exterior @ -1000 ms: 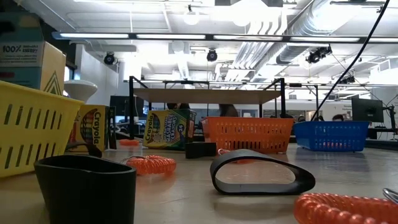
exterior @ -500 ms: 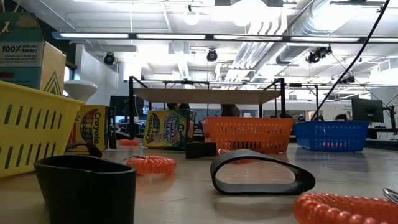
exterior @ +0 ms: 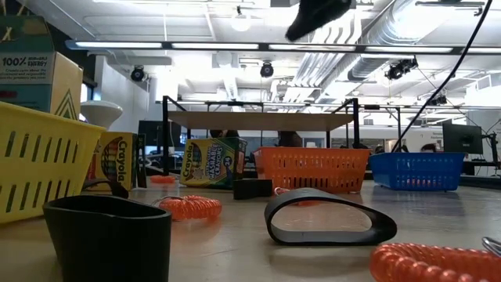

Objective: Pick & Place Office Desk Supplies
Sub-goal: Put the spring keychain into the blue bin

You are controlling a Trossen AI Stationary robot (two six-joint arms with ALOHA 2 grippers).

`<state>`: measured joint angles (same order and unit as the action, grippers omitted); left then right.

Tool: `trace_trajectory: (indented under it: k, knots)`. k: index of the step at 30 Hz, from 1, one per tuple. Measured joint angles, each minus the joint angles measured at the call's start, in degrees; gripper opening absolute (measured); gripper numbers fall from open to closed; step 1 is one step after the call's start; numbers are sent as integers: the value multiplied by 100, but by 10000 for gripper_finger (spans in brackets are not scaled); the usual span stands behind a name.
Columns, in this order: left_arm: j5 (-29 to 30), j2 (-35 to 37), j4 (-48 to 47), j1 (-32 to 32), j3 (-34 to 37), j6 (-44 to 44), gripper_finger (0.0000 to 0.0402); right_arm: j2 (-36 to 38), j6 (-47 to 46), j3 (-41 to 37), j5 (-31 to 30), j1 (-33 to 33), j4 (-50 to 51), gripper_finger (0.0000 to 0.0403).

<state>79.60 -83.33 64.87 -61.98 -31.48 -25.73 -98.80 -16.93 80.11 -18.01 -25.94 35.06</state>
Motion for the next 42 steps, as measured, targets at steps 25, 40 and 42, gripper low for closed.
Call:
trace_trajectory:
  k: [25, 40, 42]
  knots:
    - [585, 922, 1489, 840, 22, -3656, 213, -4, -1842, -325, -197, -180, -1267, 274]
    - [805, 1093, 1150, 99, 19, -3091, 213, -555, -2799, -327, -1074, -512, -1065, 274]
    - [755, 1181, 1147, -323, 15, -2999, 213, -816, -2821, -321, -1054, -440, -1221, 274]
